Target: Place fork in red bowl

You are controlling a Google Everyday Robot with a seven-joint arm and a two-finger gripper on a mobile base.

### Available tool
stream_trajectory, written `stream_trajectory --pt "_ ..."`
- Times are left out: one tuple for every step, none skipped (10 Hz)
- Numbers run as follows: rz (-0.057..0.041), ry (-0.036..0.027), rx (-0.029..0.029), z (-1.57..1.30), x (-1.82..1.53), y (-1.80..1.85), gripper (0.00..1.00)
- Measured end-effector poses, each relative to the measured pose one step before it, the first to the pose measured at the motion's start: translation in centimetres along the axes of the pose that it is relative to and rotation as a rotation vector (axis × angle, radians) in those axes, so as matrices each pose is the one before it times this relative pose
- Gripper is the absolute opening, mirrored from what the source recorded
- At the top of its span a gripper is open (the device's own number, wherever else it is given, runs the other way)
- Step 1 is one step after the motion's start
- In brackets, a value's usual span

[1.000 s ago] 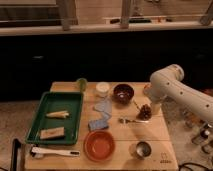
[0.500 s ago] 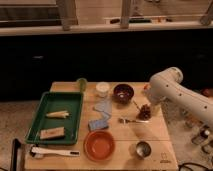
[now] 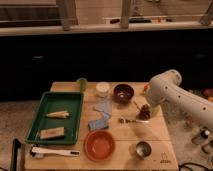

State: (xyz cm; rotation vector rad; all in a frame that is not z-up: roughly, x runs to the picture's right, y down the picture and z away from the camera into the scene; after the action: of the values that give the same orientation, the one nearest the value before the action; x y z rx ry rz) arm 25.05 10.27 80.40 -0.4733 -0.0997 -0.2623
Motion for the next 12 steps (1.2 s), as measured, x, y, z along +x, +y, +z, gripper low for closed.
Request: stream_trajectory --pt "-0.00692 -0.00435 -0.00361 0.309 -0.214 0.076 0.80" --pt "-0.00294 -0.00140 -0.00321 0.162 -0.178 0.055 0.80" --pt "0.00640 -0.00065 -0.00808 0.183 -0.277 0.247 0.80" --pt "0.00336 0.00080 -0.01138 0.351 -0.426 0.280 0.80" --pt "0.00120 0.00021 -0.00858 0.377 -0.499 0.156 0.80" --pt "0.00757 -0.00355 -0.00653 0.551 -0.525 0.211 0.80" --pt "0.00585 -0.00437 -0.00515 0.571 -0.456 0.200 0.80" --pt "0.00524 -0.00863 -0.00779 1.277 -0.871 -0.003 0.80" --pt "0.00483 -0.00954 -0.00967 1.201 -0.574 0.026 0.80" --pt "0.00806 -0.00492 -0.00783 0.870 -0.068 0.143 0.80" --pt "0.01229 -0.00894 -0.01174 1.101 -0.061 0.084 0.80" --pt "0.00435 -0.00695 -0.00985 0.763 -0.214 0.066 0.78"
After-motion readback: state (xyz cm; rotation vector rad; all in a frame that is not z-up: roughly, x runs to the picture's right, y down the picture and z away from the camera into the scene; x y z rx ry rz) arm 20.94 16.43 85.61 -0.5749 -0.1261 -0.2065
